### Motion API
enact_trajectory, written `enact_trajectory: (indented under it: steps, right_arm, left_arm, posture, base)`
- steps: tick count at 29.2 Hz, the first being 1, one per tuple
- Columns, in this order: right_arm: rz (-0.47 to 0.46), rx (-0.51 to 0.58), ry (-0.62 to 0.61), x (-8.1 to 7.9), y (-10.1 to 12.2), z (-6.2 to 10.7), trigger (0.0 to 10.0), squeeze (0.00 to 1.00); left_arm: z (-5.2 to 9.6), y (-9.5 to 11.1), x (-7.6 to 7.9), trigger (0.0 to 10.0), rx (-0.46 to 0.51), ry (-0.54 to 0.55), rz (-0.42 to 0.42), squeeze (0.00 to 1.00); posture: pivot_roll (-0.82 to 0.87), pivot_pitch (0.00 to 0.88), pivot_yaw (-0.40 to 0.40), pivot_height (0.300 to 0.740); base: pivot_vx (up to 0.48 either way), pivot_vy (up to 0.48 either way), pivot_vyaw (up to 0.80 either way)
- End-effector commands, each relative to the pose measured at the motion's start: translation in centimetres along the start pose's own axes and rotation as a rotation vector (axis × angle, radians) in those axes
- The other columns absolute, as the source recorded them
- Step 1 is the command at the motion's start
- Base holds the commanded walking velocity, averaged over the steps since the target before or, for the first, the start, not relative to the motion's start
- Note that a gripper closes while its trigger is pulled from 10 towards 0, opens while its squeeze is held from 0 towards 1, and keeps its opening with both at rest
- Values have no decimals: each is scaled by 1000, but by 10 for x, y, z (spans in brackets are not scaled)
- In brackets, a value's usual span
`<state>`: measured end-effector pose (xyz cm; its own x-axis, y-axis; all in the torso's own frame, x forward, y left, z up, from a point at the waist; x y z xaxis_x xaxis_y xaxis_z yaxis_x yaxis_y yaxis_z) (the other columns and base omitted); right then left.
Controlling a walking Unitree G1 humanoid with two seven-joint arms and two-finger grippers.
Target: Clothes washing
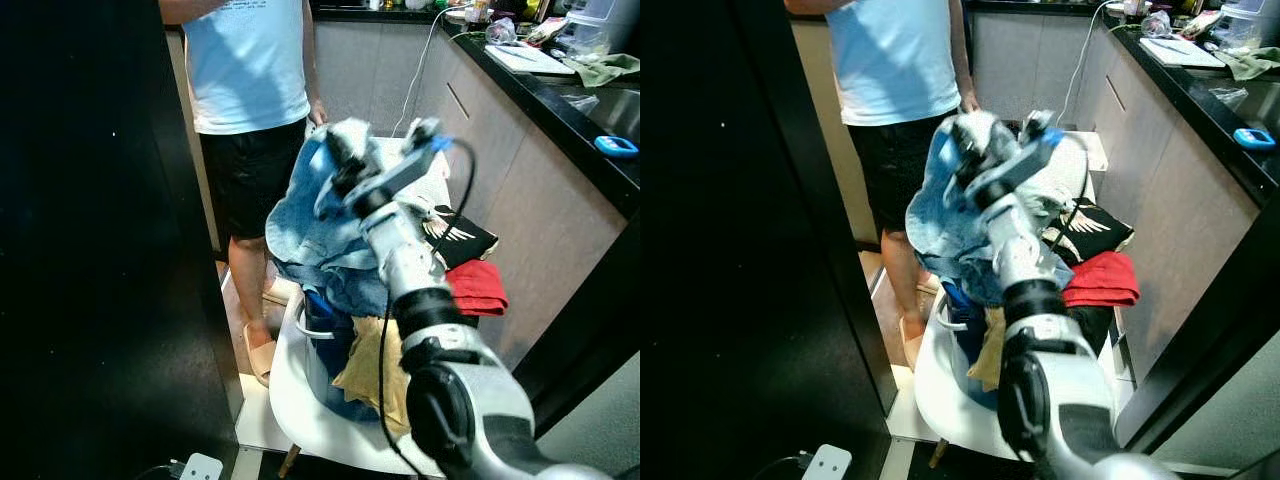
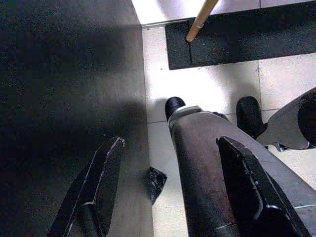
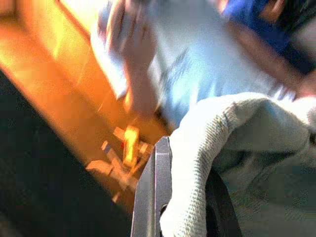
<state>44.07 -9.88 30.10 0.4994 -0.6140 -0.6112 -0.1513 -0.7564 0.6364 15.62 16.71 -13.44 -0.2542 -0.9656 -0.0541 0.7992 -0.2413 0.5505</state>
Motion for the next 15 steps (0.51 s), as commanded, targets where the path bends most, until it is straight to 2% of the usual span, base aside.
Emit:
enact_trajectory:
  steps: [1, 2, 4, 9, 11, 12, 13, 15]
  right_arm:
    - [48, 107, 26, -10, 35, -8, 0, 0]
    - [48, 107, 26, -10, 35, -8, 0, 0]
    - [60, 135, 57, -13, 52, -9, 0, 0]
    - [34, 145, 101, -15, 60, -7, 0, 0]
    - [-28, 147, 193, -24, 64, -4, 0, 0]
    - [-28, 147, 193, -24, 64, -4, 0, 0]
    - [-66, 150, 251, -30, 66, -2, 0, 0]
    - [-186, 140, 511, -57, 72, 14, 0, 0]
  left_arm:
    - [6, -31, 13, 10000, -112, -40, 21, 0]
    - [6, -31, 13, 10000, -112, -40, 21, 0]
    - [6, -32, 11, 10000, -118, -38, 19, 0]
    - [7, -33, 11, 10000, -123, -38, 17, 0]
    - [7, -33, 10, 10000, -125, -38, 14, 0]
    - [7, -33, 10, 10000, -125, -38, 14, 0]
    - [7, -33, 10, 10000, -126, -38, 13, 0]
    - [7, -34, 8, 10000, -129, -38, 10, 0]
  posture:
    - [-16, 0, -56, 740]
    - [-16, 0, -56, 740]
    - [-19, 0, -59, 740]
    - [-19, 0, -59, 740]
    - [-22, 0, -57, 740]
    - [-22, 0, -57, 740]
    - [-22, 0, -57, 740]
    - [-19, 0, -53, 740]
  base:
    - [0, 0, 0]
    - [0, 0, 0]
    - [0, 0, -800]
    - [0, 0, -800]
    - [0, 0, -800]
    - [0, 0, -800]
    - [0, 0, -800]
    - [0, 0, -800]
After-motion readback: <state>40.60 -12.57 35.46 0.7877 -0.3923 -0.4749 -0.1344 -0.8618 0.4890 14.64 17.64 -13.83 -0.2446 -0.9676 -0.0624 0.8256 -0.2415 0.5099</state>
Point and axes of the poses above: a point about 5 cm out from each wrist's last joint towards the gripper, its own z axis pointing back from the gripper into the wrist, its own y axis along the axis of the wrist's last joint, x = y × z, the point moved 4 cm from there along -z, pointing out of the wrist towards the gripper
